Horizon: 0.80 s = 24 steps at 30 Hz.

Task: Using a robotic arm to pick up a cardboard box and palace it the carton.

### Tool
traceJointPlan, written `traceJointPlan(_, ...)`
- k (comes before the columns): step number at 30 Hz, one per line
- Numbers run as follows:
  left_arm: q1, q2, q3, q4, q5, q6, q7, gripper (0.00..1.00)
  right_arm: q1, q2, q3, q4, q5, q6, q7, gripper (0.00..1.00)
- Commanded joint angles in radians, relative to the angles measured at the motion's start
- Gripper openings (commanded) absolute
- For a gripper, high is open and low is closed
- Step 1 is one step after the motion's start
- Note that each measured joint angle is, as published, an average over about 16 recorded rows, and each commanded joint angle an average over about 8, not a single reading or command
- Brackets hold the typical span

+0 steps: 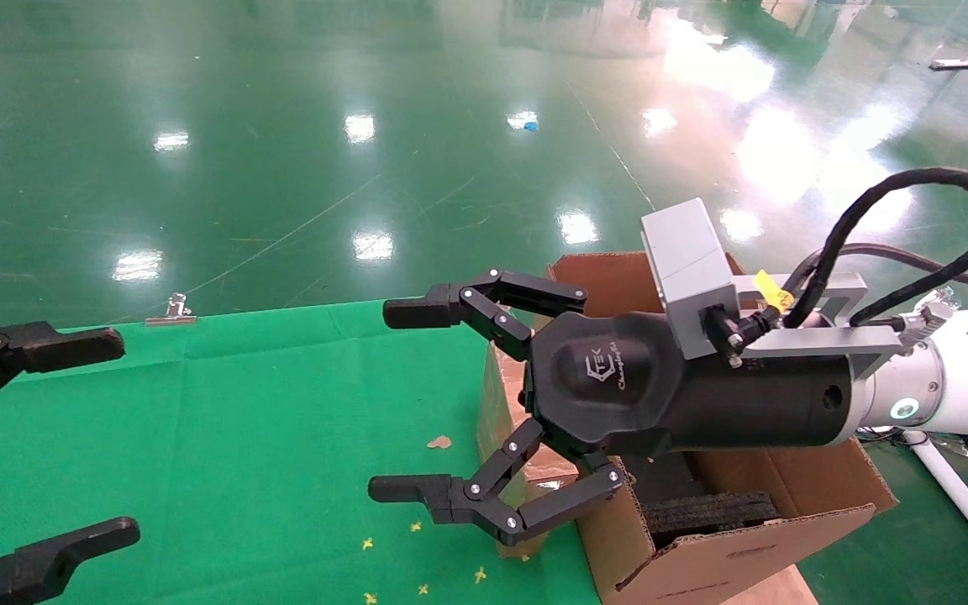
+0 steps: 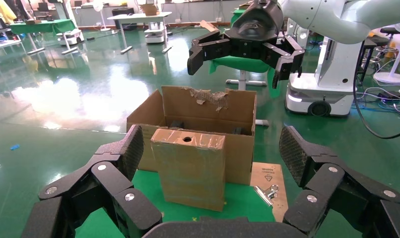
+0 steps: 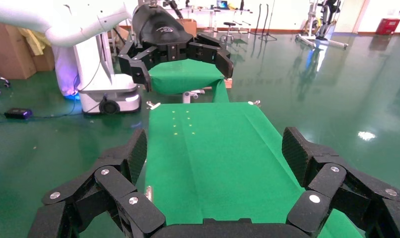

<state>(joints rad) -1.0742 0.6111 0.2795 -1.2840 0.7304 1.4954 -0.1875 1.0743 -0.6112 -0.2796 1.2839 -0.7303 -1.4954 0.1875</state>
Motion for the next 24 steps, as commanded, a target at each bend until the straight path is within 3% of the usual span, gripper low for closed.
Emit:
traceJointPlan(1,0.000,0.000,0.000,0.000,0.000,0.000,0.000,1.00,0.000,0.000,0.000,0.000,0.000,0.000,0.000,1.00)
traceJointPlan(24,0.000,0.000,0.000,0.000,0.000,0.000,0.000,1.00,0.002,-0.002,-0.010,0.005,-0.015,0.004,0.010,1.00)
